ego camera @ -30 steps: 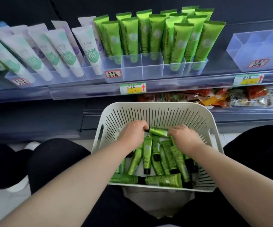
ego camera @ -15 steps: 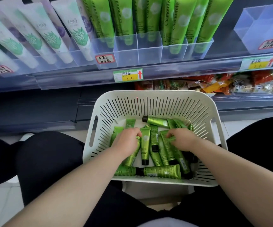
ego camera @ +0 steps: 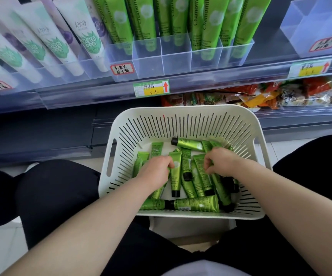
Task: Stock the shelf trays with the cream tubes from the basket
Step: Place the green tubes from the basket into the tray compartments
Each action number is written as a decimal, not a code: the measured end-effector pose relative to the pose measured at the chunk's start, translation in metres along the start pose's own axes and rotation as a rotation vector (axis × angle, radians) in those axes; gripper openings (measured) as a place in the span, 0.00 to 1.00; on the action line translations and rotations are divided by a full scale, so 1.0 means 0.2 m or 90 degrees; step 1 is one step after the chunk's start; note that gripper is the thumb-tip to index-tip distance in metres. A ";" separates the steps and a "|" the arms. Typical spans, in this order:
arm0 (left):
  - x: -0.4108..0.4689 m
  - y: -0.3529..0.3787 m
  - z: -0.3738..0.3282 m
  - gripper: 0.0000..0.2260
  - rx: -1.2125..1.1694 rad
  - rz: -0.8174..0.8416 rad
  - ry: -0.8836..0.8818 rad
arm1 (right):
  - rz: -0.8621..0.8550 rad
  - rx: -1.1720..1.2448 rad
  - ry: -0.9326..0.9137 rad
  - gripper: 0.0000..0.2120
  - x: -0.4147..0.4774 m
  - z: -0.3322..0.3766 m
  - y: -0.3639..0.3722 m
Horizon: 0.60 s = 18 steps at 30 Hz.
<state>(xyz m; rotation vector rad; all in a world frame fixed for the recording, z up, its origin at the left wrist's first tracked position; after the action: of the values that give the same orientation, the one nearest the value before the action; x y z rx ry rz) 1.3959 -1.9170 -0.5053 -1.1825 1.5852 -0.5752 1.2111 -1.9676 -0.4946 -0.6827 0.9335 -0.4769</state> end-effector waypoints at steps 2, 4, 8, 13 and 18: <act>0.00 0.02 -0.03 0.13 0.010 0.034 0.010 | 0.011 -0.005 0.018 0.06 -0.01 -0.01 0.01; 0.01 0.05 -0.07 0.13 0.018 0.078 0.023 | 0.000 -0.024 0.027 0.14 -0.03 -0.02 0.00; 0.00 0.10 -0.18 0.11 0.026 0.142 0.048 | -0.026 -0.123 0.027 0.21 -0.03 0.00 -0.02; -0.02 0.17 -0.33 0.13 -0.001 0.224 0.099 | -0.004 -0.095 0.049 0.17 -0.05 -0.01 -0.04; -0.04 0.25 -0.43 0.12 -0.015 0.306 0.097 | -0.148 -0.091 0.065 0.12 -0.13 0.00 -0.20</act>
<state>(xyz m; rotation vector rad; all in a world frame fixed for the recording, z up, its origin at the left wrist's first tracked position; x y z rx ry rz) 1.2965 -1.9063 -0.5129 -0.7441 1.9277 -0.3362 1.1936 -1.9780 -0.4514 -0.9100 0.9955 -0.6597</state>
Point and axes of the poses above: each hand's wrist, its own x-axis towards the middle knuckle, its own y-axis out of the palm, z = x × y, the point moved 6 cm from there along x, towards the middle knuckle, and after that the axes turned 7 degrees about -y, right-handed, at the moved point
